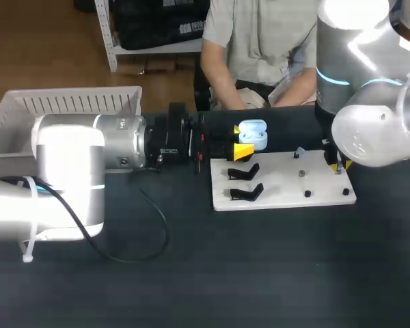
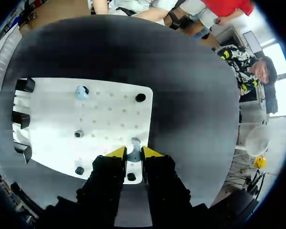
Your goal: Pick up each earbud case from the left stands, insert the matching earbuds, close the lid, and place the case in the box.
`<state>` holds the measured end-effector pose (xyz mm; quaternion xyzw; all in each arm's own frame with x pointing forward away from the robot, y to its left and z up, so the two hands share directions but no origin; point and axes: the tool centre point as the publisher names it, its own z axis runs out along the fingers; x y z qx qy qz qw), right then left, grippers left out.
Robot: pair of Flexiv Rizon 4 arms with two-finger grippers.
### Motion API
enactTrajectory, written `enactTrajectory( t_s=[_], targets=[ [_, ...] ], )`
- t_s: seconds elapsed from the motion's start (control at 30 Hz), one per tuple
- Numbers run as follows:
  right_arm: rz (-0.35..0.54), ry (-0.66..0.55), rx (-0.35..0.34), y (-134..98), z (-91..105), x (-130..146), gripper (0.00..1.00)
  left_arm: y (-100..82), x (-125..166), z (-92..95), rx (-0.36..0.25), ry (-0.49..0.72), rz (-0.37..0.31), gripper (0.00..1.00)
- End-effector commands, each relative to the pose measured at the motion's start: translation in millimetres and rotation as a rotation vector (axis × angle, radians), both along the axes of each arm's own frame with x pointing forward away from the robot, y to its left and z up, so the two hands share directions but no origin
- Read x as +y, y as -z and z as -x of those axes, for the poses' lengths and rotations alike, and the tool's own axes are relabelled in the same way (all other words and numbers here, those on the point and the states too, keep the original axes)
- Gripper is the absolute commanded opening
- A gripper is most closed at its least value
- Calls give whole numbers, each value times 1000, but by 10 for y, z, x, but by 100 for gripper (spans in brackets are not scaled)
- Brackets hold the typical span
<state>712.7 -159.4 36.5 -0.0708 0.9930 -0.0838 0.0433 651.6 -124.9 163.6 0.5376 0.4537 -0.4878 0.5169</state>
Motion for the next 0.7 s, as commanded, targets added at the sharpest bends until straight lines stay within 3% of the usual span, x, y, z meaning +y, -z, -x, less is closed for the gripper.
enactTrajectory(
  t_s=[0.03,0.37,0.7],
  targets=[
    [10,5,-18,-121,115,21,0,7,-2,-9,-1,1,3,0],
    [21,24,-71,-687,444,260,0,7,-2,-9,-1,1,3,0],
    [0,29,-56,-1264,863,755,0,7,-2,-9,-1,1,3,0]
  ],
)
